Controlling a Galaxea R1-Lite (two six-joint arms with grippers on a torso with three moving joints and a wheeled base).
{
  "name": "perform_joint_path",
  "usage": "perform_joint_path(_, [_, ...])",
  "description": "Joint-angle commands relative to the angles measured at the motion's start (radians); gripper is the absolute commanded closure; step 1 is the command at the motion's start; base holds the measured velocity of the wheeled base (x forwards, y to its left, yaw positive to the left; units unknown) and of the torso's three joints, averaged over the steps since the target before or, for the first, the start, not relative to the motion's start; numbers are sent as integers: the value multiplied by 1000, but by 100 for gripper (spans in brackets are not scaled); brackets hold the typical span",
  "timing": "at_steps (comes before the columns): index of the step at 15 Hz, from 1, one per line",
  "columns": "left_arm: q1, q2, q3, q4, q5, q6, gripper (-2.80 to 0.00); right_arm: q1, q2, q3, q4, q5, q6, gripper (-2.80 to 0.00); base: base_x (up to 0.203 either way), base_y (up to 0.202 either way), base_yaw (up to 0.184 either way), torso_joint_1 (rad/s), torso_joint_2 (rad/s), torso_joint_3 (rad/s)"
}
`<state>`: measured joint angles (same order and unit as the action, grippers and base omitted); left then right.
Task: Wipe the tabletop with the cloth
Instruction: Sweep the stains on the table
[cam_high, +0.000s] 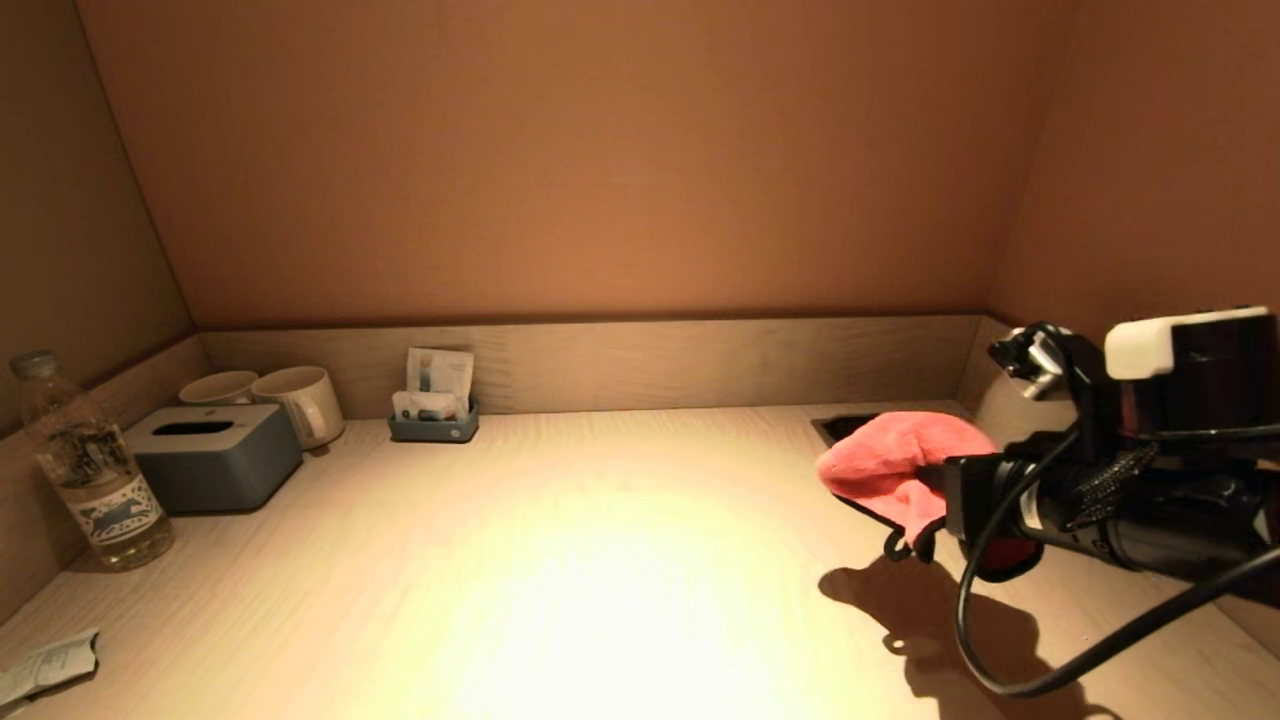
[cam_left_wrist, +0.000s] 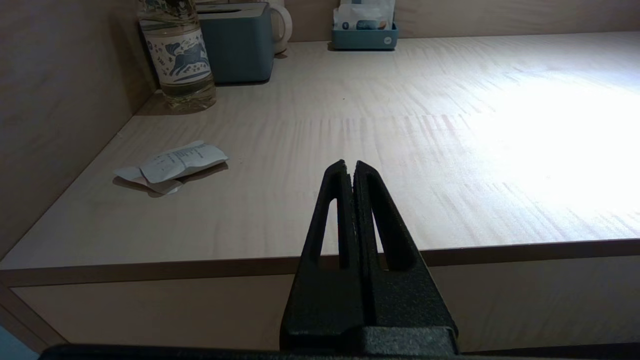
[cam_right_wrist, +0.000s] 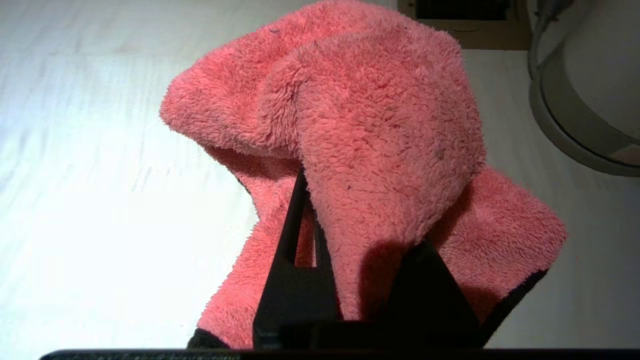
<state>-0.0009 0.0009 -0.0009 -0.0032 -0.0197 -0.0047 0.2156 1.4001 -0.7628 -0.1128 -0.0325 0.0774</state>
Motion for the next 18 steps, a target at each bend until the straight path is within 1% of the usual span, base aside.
perform_joint_path(1, [-1, 1, 1, -1, 0, 0, 0, 78, 15, -36, 72, -66, 0, 0, 0, 0, 0, 0, 0, 0])
perform_joint_path(3, [1, 1, 1, 0, 0, 0, 0, 171, 55, -99, 119, -131, 1, 0, 0, 0, 0, 0, 0, 0])
perform_joint_path(5, [1, 1, 0, -1, 0, 0, 0, 252, 115, -152, 174, -156, 5, 0, 0, 0, 0, 0, 0, 0])
perform_joint_path(6, [1, 1, 1, -1, 0, 0, 0, 275, 135, -168, 201, -160, 5, 0, 0, 0, 0, 0, 0, 0])
perform_joint_path(7, [0, 0, 0, 0, 0, 0, 0, 278, 138, -171, 208, -161, 5, 0, 0, 0, 0, 0, 0, 0])
perform_joint_path(8, [1, 1, 1, -1, 0, 0, 0, 300, 152, -190, 227, -161, 1, 0, 0, 0, 0, 0, 0, 0])
perform_joint_path(11, [1, -1, -1, -1, 0, 0, 0, 330, 155, -249, 304, -154, 0, 0, 0, 0, 0, 0, 0, 0])
perform_joint_path(14, [1, 1, 1, 0, 0, 0, 0, 391, 165, -356, 429, -147, 0, 0, 0, 0, 0, 0, 0, 0])
perform_joint_path(16, [1, 1, -1, -1, 0, 0, 0, 442, 189, -381, 521, -147, -1, 0, 0, 0, 0, 0, 0, 0])
perform_joint_path(18, [1, 1, -1, -1, 0, 0, 0, 469, 195, -398, 562, -145, -1, 0, 0, 0, 0, 0, 0, 0])
